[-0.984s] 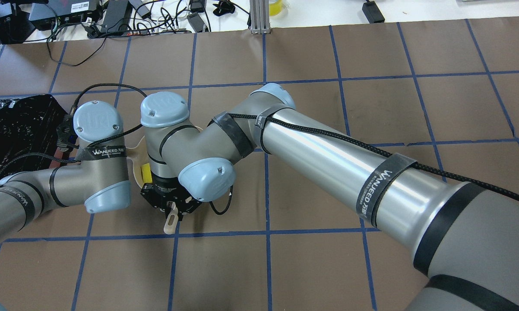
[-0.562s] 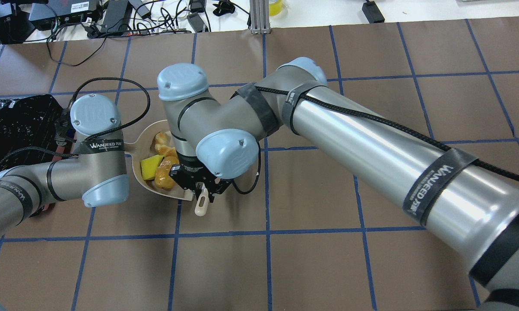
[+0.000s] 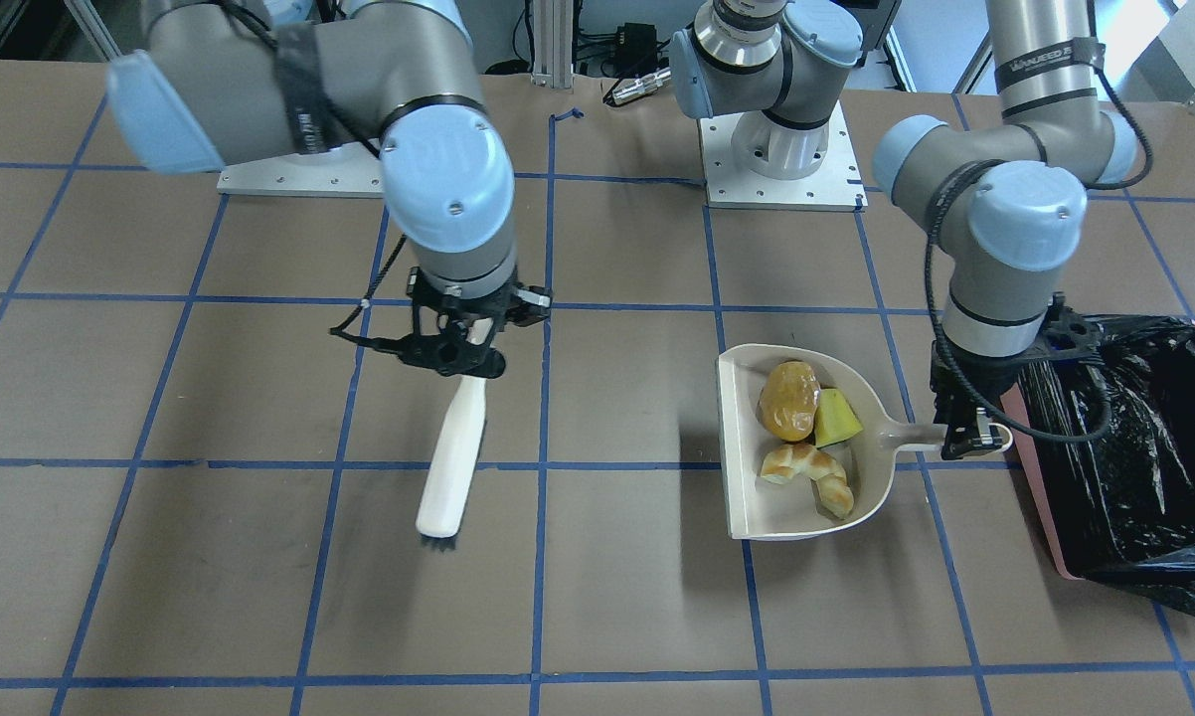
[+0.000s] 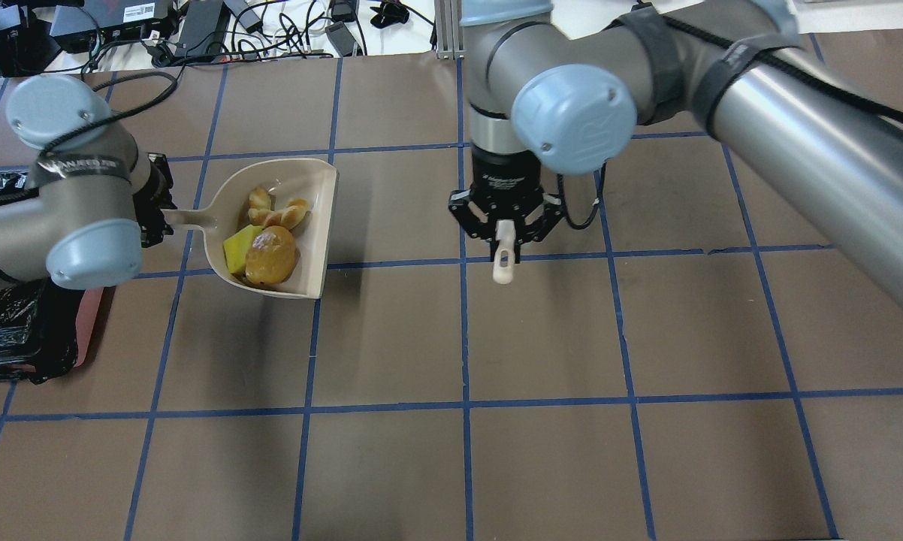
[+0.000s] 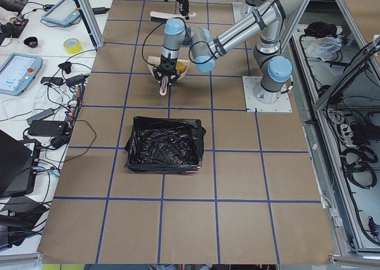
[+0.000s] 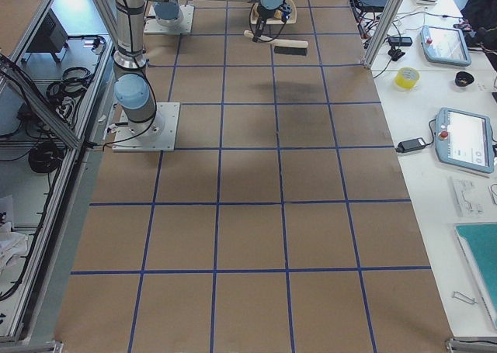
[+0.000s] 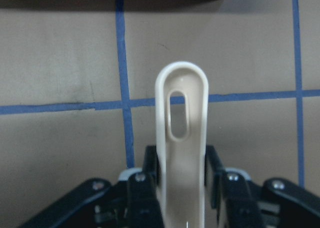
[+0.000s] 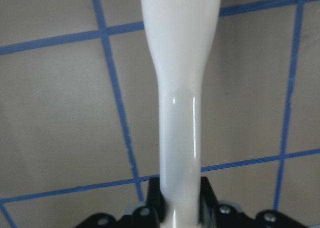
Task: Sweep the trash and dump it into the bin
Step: 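Carry the dustpan to the bin with the left gripper while the right drops the brush, then tilt the dustpan over the bin with the left gripper to dump the trash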
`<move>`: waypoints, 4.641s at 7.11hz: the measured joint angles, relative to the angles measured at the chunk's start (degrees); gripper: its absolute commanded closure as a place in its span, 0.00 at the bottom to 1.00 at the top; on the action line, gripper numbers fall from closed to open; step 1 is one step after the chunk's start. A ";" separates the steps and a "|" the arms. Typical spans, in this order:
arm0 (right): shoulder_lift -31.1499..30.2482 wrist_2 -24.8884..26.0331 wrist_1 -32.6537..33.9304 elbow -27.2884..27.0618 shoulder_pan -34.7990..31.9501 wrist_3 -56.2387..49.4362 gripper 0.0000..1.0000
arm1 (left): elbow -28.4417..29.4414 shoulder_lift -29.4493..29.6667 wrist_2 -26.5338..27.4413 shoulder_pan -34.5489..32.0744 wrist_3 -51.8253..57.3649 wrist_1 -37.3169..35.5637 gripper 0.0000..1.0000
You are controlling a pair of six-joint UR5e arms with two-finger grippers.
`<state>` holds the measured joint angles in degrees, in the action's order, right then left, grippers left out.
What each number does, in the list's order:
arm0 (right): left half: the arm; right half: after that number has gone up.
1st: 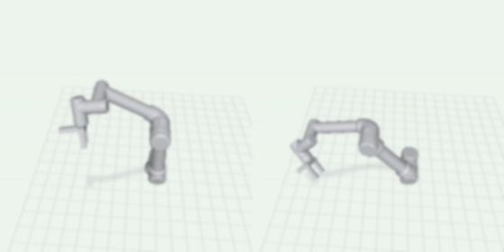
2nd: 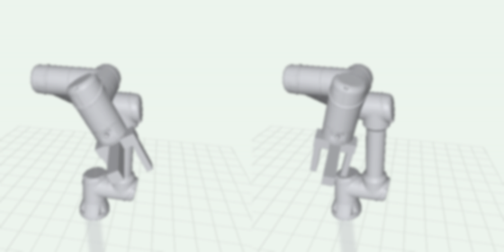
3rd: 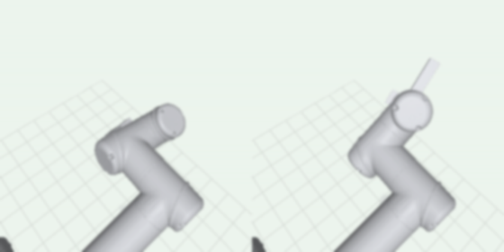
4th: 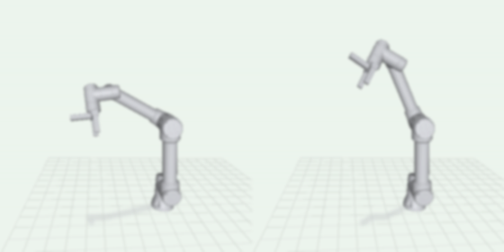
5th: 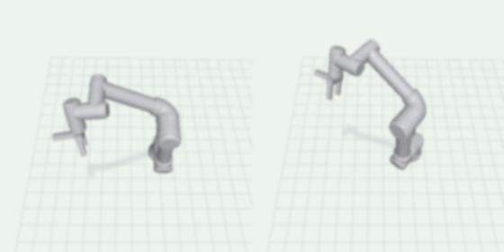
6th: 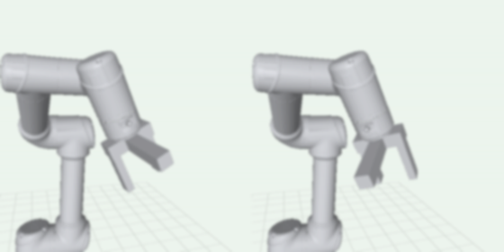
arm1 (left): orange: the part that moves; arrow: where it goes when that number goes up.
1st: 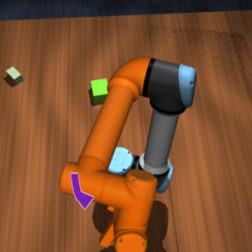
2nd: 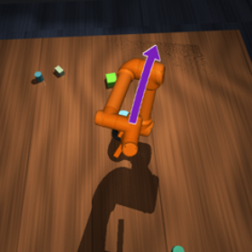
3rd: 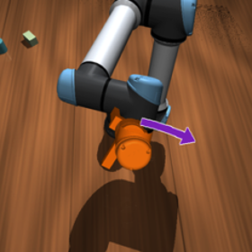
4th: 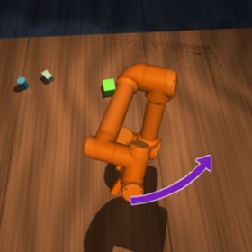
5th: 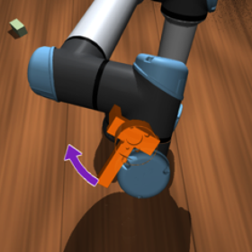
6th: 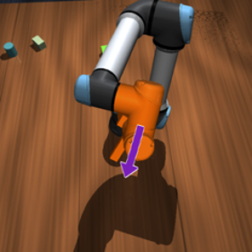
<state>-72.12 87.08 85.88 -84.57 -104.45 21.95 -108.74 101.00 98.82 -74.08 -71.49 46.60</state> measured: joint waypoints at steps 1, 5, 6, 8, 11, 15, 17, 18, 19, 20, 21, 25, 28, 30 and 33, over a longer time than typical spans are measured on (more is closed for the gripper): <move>-0.43 2.44 -2.08 -0.08 5.53 -7.42 1.00 | 6.12 0.22 -2.80 2.73 0.37 7.71 1.00; 0.20 9.98 -1.66 -2.11 27.03 -33.44 1.00 | 19.34 3.22 -9.36 19.58 14.59 19.04 1.00; 1.12 10.37 1.44 -3.90 31.03 -37.74 1.00 | 21.69 4.81 -9.40 24.14 22.14 18.85 1.00; 3.34 10.66 11.94 -9.07 35.27 -43.11 1.00 | 27.70 8.73 -9.53 29.70 35.70 18.18 1.00; 4.49 10.64 16.28 -11.63 36.37 -45.53 1.00 | 29.77 12.80 -11.21 34.45 54.53 8.32 1.00; 5.77 10.83 17.81 -12.08 36.42 -44.30 0.31 | 29.73 17.44 -24.77 35.21 62.03 -5.54 1.00; 6.05 10.83 20.40 -12.07 36.43 -44.50 0.01 | 29.98 18.52 -32.64 35.23 65.82 -6.83 1.00; 6.45 10.82 21.55 -12.07 36.42 -44.31 0.00 | 30.10 18.60 -35.41 35.23 67.73 -7.73 1.00; 6.79 10.85 21.97 -12.01 36.43 -44.03 0.00 | 30.04 18.62 -37.99 35.23 69.03 -9.95 1.00; 6.74 10.80 22.00 -11.87 36.43 -43.93 0.00 | 29.94 18.67 -41.20 35.23 70.35 -11.94 1.00; 6.09 10.58 21.98 -11.32 36.41 -44.09 0.00 | 29.84 18.67 -44.78 35.23 71.53 -12.74 1.00; -6.04 5.83 8.37 -1.01 34.34 -44.56 0.00 | 28.03 19.41 -57.89 35.61 75.78 -13.12 1.00; -11.28 5.57 -6.92 9.90 25.83 -38.52 0.00 | 27.06 20.23 -66.03 37.71 83.58 -13.13 1.00; -13.29 5.07 -10.81 11.68 18.60 -27.81 0.00 | 27.14 19.88 -68.62 38.96 86.27 -13.19 1.00; -16.67 4.60 -9.41 7.38 13.34 -22.90 0.00 | 27.49 15.61 -63.06 38.79 80.67 -13.32 1.00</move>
<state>-88.80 91.68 76.47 -77.19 -91.11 -0.94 -81.25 116.60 35.76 -35.29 9.18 33.28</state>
